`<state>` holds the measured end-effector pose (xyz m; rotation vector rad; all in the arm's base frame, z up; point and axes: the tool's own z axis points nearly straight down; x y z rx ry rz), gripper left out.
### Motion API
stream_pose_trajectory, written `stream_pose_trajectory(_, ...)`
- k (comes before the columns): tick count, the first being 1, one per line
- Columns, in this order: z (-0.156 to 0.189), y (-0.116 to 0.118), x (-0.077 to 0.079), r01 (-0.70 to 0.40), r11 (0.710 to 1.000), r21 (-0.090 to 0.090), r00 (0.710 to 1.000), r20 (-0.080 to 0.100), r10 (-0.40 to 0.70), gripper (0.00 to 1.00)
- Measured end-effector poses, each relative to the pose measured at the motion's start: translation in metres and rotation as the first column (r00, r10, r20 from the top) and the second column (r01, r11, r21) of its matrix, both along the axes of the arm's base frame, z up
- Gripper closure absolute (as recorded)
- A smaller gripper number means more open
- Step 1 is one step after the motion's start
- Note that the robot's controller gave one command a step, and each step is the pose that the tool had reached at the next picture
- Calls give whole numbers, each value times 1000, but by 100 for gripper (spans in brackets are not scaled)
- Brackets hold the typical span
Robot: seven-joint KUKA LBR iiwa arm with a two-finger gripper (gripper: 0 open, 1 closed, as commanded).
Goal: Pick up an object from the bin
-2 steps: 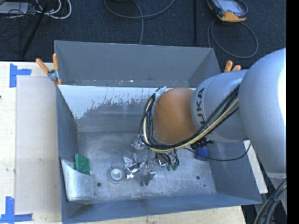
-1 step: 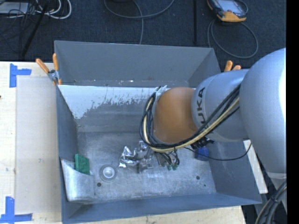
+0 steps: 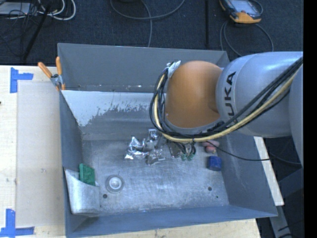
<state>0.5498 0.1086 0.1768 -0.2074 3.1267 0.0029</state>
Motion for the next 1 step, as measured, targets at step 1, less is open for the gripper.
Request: stream_pose_trajectory(1,62,5,0,-52,999,-1,999,0,52,100)
